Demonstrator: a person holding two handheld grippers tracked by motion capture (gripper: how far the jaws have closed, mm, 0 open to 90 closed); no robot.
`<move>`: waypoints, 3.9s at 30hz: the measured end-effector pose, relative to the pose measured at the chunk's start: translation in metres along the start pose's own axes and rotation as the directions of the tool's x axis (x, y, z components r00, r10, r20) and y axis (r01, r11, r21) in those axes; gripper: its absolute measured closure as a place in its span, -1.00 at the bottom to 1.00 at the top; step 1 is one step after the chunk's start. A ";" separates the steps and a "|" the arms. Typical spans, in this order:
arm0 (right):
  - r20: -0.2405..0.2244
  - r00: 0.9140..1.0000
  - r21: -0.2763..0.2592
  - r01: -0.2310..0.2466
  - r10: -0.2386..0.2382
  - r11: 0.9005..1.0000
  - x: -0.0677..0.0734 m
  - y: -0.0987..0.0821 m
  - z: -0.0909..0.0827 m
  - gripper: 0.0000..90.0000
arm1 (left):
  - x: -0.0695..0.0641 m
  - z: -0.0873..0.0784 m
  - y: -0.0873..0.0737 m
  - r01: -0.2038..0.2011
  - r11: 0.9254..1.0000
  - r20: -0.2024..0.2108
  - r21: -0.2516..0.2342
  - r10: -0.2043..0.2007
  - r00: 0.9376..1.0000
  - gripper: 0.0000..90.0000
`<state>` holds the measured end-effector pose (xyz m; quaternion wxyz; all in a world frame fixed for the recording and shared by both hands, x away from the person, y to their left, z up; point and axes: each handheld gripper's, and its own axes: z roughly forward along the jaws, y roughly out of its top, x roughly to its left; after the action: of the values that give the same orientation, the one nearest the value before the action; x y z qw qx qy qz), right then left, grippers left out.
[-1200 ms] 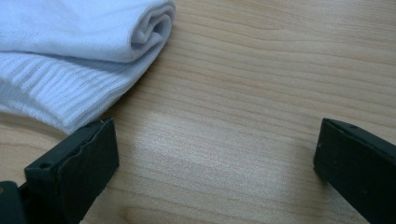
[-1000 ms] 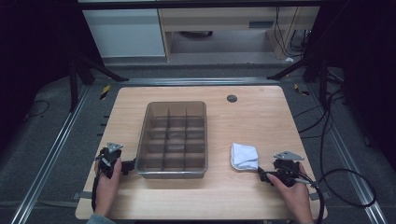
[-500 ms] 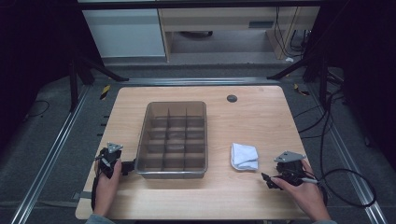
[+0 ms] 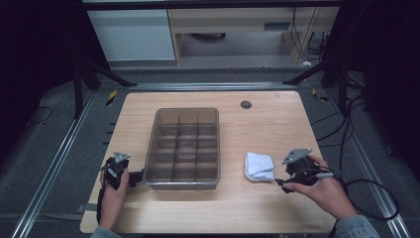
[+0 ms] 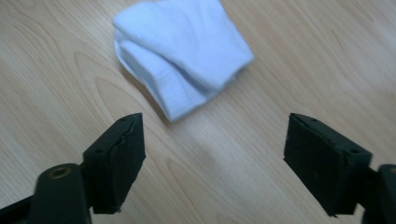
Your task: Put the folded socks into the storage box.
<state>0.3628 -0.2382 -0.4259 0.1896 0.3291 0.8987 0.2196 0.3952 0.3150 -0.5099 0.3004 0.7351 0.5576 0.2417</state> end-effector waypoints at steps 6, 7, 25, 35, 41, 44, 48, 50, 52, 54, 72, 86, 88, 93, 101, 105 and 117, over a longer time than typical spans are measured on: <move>-0.041 0.996 0.019 0.086 -0.085 0.996 0.007 0.026 0.002 -0.31 | 0.000 0.000 0.000 0.000 1.000 0.001 0.000 0.000 1.000 -1.00; -0.053 0.994 0.022 0.101 -0.100 0.995 0.008 0.029 0.003 -0.28 | 0.000 0.000 0.000 -0.001 1.000 0.000 0.001 0.001 1.000 -1.00; -0.168 0.951 0.123 0.280 -0.258 0.952 0.020 0.061 0.052 -0.34 | 0.000 0.000 0.000 -0.005 1.000 0.004 0.000 0.005 1.000 -1.00; -0.206 0.935 0.145 0.320 -0.288 0.936 0.024 0.061 0.076 -0.44 | 0.000 0.000 0.000 -0.010 1.000 0.009 -0.001 0.010 1.000 -1.00; -0.217 0.931 0.165 0.332 -0.294 0.929 0.023 0.062 0.083 -0.42 | -0.001 0.000 0.000 -0.013 1.000 0.011 -0.001 0.013 1.000 -1.00; -0.215 0.926 0.166 0.348 -0.311 0.923 0.022 0.062 0.083 -0.36 | -0.001 0.000 0.000 -0.014 1.000 0.012 -0.001 0.014 1.000 -1.00; -0.188 0.922 0.177 0.371 -0.339 0.912 0.023 0.063 0.084 -0.16 | -0.001 0.000 0.000 -0.016 1.000 0.013 -0.001 0.016 1.000 -1.00; -0.176 0.921 0.182 0.377 -0.347 0.908 0.024 0.063 0.084 -0.07 | -0.001 0.000 0.000 -0.016 1.000 0.014 -0.001 0.016 1.000 -1.00; -0.165 0.917 0.186 0.391 -0.363 0.901 0.024 0.064 0.084 0.00 | -0.001 0.000 0.000 -0.017 1.000 0.015 -0.001 0.017 1.000 -1.00; -0.158 0.917 0.191 0.392 -0.366 0.900 0.024 0.064 0.084 0.09 | -0.001 0.000 0.000 -0.018 1.000 0.015 -0.001 0.018 1.000 -1.00; -0.181 0.929 0.186 0.356 -0.324 0.916 0.010 0.072 0.076 0.52 | -0.001 0.000 0.000 -0.019 1.000 0.018 -0.002 0.019 1.000 -1.00; -0.232 0.920 0.174 0.358 -0.315 0.917 0.009 0.087 0.054 0.52 | -0.001 0.000 0.000 -0.019 1.000 0.018 -0.002 0.019 1.000 -1.00; -0.242 0.918 0.175 0.359 -0.314 0.917 0.009 0.089 0.052 0.52 | -0.001 0.000 0.000 -0.019 1.000 0.018 -0.002 0.019 1.000 -1.00; -0.248 0.914 0.166 0.367 -0.321 0.915 0.010 0.098 0.043 0.52 | -0.001 0.000 0.000 -0.019 1.000 0.018 -0.002 0.019 1.000 -1.00; -0.251 0.911 0.141 0.368 -0.327 0.919 0.014 0.121 0.027 0.52 | -0.001 0.000 0.000 -0.019 1.000 0.018 -0.002 0.019 1.000 -1.00; -0.248 0.905 0.131 0.384 -0.345 0.914 0.018 0.130 0.019 0.52 | -0.001 0.000 0.000 -0.019 1.000 0.017 -0.003 0.019 1.000 -1.00; -0.257 0.887 0.101 0.419 -0.384 0.902 0.033 0.154 0.004 0.52 | -0.002 0.000 -0.001 -0.021 1.000 0.018 -0.003 0.021 1.000 -1.00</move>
<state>0.4197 -0.1095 -0.3553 0.0991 0.1213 0.9773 0.1425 0.3941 0.3136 -0.5100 0.3039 0.7427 0.5468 0.2389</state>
